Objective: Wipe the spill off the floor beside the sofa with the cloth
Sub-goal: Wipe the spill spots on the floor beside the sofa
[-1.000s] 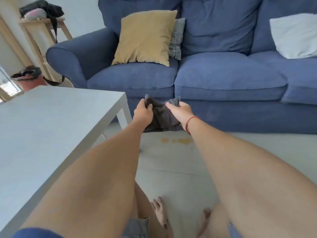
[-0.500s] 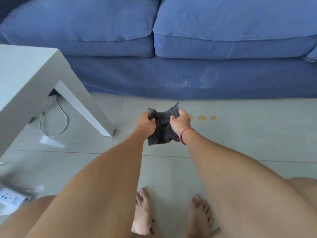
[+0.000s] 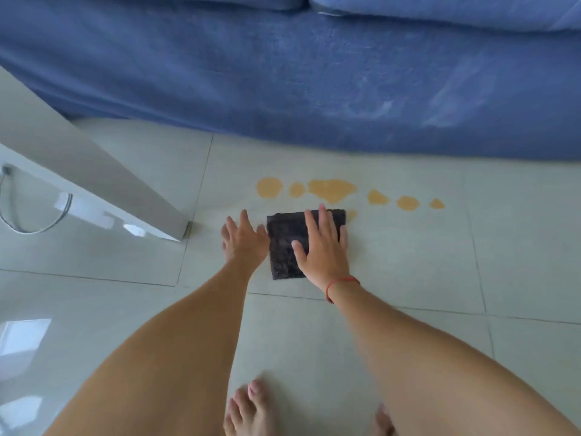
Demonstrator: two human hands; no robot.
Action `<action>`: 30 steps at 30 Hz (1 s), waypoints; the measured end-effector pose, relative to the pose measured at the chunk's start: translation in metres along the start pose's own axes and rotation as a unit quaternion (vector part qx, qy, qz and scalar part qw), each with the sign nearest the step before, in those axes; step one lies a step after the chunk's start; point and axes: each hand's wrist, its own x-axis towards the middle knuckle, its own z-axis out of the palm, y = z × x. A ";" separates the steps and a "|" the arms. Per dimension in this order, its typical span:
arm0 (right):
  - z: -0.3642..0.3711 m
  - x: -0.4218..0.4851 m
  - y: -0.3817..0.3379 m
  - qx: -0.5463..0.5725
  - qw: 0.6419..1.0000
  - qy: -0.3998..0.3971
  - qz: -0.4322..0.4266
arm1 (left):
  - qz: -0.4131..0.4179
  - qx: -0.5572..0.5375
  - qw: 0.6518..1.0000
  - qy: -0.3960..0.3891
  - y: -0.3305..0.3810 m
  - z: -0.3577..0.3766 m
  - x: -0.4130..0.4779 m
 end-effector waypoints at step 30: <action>0.064 0.020 -0.002 -0.094 0.989 0.028 -0.114 | 0.055 0.137 0.985 -0.085 -0.040 -0.010 0.072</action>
